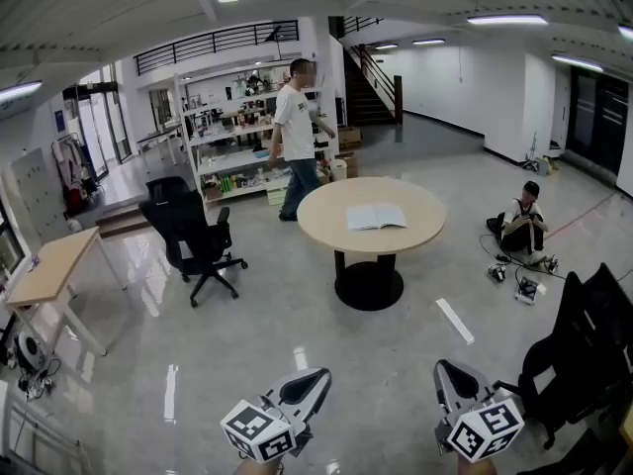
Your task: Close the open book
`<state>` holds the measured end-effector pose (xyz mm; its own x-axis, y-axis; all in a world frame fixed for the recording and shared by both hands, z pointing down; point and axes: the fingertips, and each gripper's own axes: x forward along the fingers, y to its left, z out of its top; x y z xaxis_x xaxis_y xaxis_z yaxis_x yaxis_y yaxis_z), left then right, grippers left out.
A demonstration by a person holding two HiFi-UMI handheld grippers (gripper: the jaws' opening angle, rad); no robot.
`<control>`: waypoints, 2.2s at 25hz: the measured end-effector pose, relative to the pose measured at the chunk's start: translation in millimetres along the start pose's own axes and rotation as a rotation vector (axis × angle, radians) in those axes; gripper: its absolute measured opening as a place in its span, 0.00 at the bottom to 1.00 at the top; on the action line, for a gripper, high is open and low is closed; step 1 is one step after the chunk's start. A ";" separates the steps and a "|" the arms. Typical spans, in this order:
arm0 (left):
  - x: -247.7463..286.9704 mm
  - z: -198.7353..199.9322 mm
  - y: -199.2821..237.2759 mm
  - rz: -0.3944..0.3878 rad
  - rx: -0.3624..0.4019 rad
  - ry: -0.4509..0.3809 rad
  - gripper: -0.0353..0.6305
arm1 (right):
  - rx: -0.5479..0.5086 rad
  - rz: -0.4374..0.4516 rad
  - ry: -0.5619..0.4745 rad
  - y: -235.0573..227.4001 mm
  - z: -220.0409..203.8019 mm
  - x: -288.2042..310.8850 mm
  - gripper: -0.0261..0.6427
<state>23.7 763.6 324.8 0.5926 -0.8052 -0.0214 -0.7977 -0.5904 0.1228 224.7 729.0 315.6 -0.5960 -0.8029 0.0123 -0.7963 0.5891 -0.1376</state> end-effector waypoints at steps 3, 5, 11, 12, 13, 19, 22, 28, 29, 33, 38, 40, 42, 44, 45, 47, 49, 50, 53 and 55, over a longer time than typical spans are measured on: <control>34.0 2.2 22.3 0.009 0.001 0.003 0.04 | 0.009 -0.003 -0.001 -28.7 3.3 31.6 0.03; 54.4 3.1 38.3 0.005 0.002 0.012 0.04 | 0.019 -0.007 0.004 -43.3 4.8 53.8 0.03; 121.1 -2.2 104.3 -0.029 -0.016 0.030 0.04 | 0.029 -0.019 0.029 -76.9 0.0 137.2 0.03; 132.4 -2.1 116.1 -0.040 -0.013 0.029 0.04 | 0.027 -0.026 0.029 -83.2 -0.1 152.6 0.03; 143.1 -1.5 128.8 -0.050 -0.005 0.028 0.04 | 0.026 -0.036 0.026 -89.3 0.2 168.2 0.04; 195.9 20.1 233.8 -0.077 -0.006 0.018 0.04 | 0.037 -0.081 0.010 -110.3 12.0 277.0 0.03; 218.5 31.2 276.1 -0.101 0.012 0.015 0.04 | 0.025 -0.087 0.006 -116.0 18.4 324.4 0.03; 269.4 38.3 344.8 -0.127 0.002 0.014 0.04 | 0.031 -0.112 0.023 -143.8 26.1 407.2 0.03; 277.4 37.1 356.4 -0.125 0.001 0.017 0.04 | 0.029 -0.116 0.027 -148.2 25.6 420.3 0.03; 317.4 29.8 403.5 -0.107 -0.017 0.030 0.04 | 0.027 -0.118 0.038 -172.4 23.4 474.2 0.03; 382.5 29.2 463.6 -0.074 -0.031 0.034 0.04 | 0.032 -0.096 0.045 -219.0 16.5 549.3 0.03; 414.9 33.2 486.8 -0.060 -0.027 0.031 0.04 | 0.025 -0.084 0.049 -242.4 20.4 582.7 0.03; 451.4 38.0 508.7 -0.047 -0.030 0.026 0.04 | 0.031 -0.071 0.049 -270.6 28.7 617.3 0.03; 487.0 39.7 528.2 -0.041 -0.024 0.031 0.04 | 0.034 -0.053 0.047 -297.0 35.4 650.1 0.03; 502.1 38.7 537.9 -0.037 -0.024 0.037 0.04 | 0.028 -0.043 0.049 -307.1 36.7 665.2 0.03; 528.7 36.6 557.8 -0.023 -0.038 0.041 0.04 | 0.018 -0.027 0.057 -325.5 37.6 694.1 0.03; 553.5 37.1 575.9 -0.011 -0.049 0.043 0.04 | 0.025 -0.023 0.068 -345.0 37.7 723.0 0.03; 564.6 37.8 584.3 -0.009 -0.046 0.049 0.04 | 0.033 -0.022 0.074 -353.3 37.3 737.1 0.03; 592.4 37.5 613.0 0.005 -0.039 0.069 0.04 | 0.041 -0.007 0.093 -369.7 34.0 777.0 0.03; 609.0 35.2 634.3 0.020 -0.056 0.073 0.04 | 0.047 -0.003 0.107 -379.8 29.8 802.9 0.03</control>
<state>-125.3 -103.2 354.7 0.5849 -0.8094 0.0537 -0.8031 -0.5685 0.1782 51.6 -142.1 348.2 -0.6037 -0.7884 0.1185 -0.7936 0.5800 -0.1839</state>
